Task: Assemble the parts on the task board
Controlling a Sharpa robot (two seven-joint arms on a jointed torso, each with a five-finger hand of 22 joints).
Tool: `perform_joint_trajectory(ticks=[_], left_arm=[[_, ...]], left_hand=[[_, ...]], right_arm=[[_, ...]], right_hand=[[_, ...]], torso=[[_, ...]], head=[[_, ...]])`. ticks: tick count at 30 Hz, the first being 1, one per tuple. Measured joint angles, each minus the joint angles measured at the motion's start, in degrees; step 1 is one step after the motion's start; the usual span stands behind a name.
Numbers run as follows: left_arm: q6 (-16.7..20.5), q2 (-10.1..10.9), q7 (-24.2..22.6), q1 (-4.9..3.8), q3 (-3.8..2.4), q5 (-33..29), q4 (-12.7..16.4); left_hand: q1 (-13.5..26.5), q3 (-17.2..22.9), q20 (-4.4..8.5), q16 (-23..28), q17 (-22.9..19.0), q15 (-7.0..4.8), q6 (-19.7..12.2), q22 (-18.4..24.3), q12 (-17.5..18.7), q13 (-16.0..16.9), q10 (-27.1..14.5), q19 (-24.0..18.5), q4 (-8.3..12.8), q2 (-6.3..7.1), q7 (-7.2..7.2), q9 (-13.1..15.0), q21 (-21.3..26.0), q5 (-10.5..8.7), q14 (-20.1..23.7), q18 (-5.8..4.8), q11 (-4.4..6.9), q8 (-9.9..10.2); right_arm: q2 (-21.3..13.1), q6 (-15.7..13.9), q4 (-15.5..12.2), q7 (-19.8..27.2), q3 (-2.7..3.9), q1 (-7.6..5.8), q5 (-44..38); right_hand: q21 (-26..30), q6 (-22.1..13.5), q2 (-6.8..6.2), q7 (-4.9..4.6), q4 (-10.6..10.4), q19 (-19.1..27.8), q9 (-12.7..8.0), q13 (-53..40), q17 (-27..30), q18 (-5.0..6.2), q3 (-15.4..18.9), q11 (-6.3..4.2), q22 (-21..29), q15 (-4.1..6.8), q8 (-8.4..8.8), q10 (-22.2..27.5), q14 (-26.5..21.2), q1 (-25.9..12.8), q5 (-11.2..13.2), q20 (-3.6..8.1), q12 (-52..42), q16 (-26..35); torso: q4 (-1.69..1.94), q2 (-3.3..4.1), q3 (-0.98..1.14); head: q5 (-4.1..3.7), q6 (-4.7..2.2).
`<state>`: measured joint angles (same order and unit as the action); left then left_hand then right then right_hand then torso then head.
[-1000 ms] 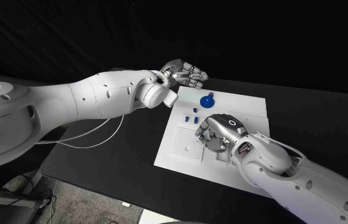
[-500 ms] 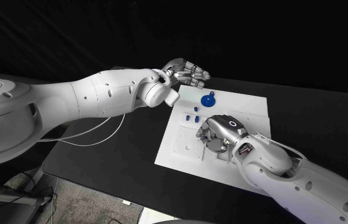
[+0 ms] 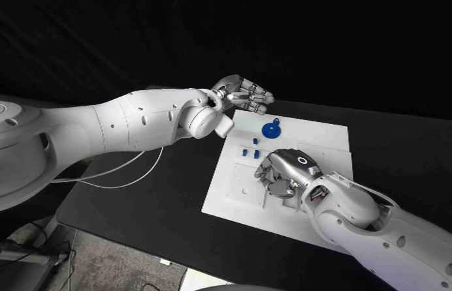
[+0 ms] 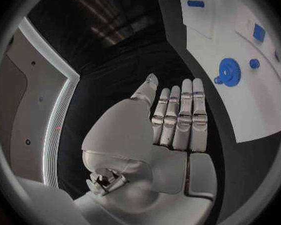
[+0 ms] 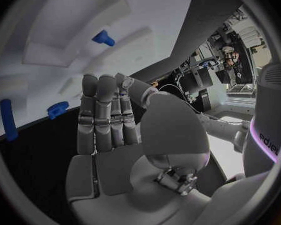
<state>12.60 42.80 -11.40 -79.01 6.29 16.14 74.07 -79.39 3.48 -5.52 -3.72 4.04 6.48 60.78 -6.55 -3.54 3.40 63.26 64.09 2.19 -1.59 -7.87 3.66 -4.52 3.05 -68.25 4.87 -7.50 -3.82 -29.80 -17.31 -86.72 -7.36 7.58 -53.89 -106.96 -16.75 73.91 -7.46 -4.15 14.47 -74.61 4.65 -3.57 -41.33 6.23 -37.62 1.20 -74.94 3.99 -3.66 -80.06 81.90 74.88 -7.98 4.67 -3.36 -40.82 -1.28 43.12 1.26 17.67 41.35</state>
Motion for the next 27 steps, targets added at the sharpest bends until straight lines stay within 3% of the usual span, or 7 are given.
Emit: perform_joint_trajectory(ticks=[8,12,16,20,27], left_arm=[[0.0,0.0,0.0,0.00,0.00,0.1,0.0],[0.0,0.0,0.0,-0.01,0.00,0.1,0.0],[0.0,0.1,0.0,-0.01,0.00,0.1,0.0],[0.0,0.2,0.0,-0.01,0.00,0.1,0.0],[0.0,0.4,0.0,-0.01,0.00,0.1,0.0]], left_hand=[[0.0,0.0,0.00,0.0,0.0,0.00,0.0,0.0,0.0,0.0,0.0,0.0,0.0,0.00,0.00,0.0,0.0,0.00,0.0,0.00,0.00,0.0],[0.0,0.0,0.00,0.0,0.0,0.00,0.0,0.0,0.0,0.0,0.0,0.0,0.0,0.00,0.00,0.0,0.0,0.00,0.0,0.00,0.00,0.0],[0.0,0.0,0.00,0.0,0.0,0.00,0.0,0.0,0.0,0.0,0.0,0.0,0.0,0.00,0.00,0.0,0.0,0.00,0.0,0.00,0.00,0.0],[0.0,0.0,0.00,0.0,0.0,0.00,0.0,0.0,0.0,0.0,0.0,0.0,0.0,0.00,0.00,0.0,0.0,0.00,0.0,0.00,0.00,0.0],[0.0,0.0,0.00,0.0,0.0,0.00,0.0,0.1,0.0,0.0,0.0,0.0,0.0,0.00,0.00,0.0,0.0,0.00,0.0,0.00,0.00,0.0]], right_arm=[[-0.3,-0.3,-0.2,0.0,-0.01,0.01,0.0],[-1.1,-0.6,-1.0,-0.1,-0.01,0.01,0.0],[-2.7,-0.7,-2.4,-0.2,0.04,0.01,0.2],[-4.8,-0.5,-4.2,-0.5,0.65,0.01,0.7],[-8.3,1.3,-7.9,-1.1,1.37,-0.02,2.1]], right_hand=[[0.0,0.0,0.23,0.00,0.0,0.0,0.0,0.0,0.0,-0.02,0.0,0.22,0.0,0.00,0.00,0.2,0.0,-0.2,0.0,0.00,0.0,0.1],[0.2,-0.6,0.06,-0.58,-0.3,0.0,-0.1,-0.2,0.0,-0.03,0.3,0.35,0.0,-0.01,0.00,1.4,0.0,-0.7,-0.3,0.00,0.0,0.2],[1.2,-2.6,-0.21,-0.94,-1.5,-0.2,-0.5,0.0,-0.1,-0.02,3.3,0.68,0.0,-0.35,0.00,3.5,0.3,-2.2,-2.3,-0.16,-0.2,0.2],[4.2,-5.5,-0.79,-1.16,-4.2,-1.1,-0.7,0.0,-0.1,-0.01,8.6,1.34,1.9,-1.01,0.00,6.3,-0.3,-3.7,-3.0,-1.11,-0.2,0.2],[8.4,-6.3,-1.35,-1.13,-7.0,-3.5,-0.7,0.0,0.4,-0.01,13.5,1.66,5.6,-1.17,0.00,7.0,-0.3,-4.2,-3.5,-1.36,-0.2,0.2]], torso=[[0.03,-0.01,-0.01],[0.01,-0.02,-0.03],[0.00,-0.03,-0.02],[-0.08,-0.06,-0.02],[-0.13,-0.06,0.03]], head=[[-0.25,-0.12],[-0.41,-0.25],[-0.53,-0.31],[-0.60,-0.36],[-0.64,-0.27]])
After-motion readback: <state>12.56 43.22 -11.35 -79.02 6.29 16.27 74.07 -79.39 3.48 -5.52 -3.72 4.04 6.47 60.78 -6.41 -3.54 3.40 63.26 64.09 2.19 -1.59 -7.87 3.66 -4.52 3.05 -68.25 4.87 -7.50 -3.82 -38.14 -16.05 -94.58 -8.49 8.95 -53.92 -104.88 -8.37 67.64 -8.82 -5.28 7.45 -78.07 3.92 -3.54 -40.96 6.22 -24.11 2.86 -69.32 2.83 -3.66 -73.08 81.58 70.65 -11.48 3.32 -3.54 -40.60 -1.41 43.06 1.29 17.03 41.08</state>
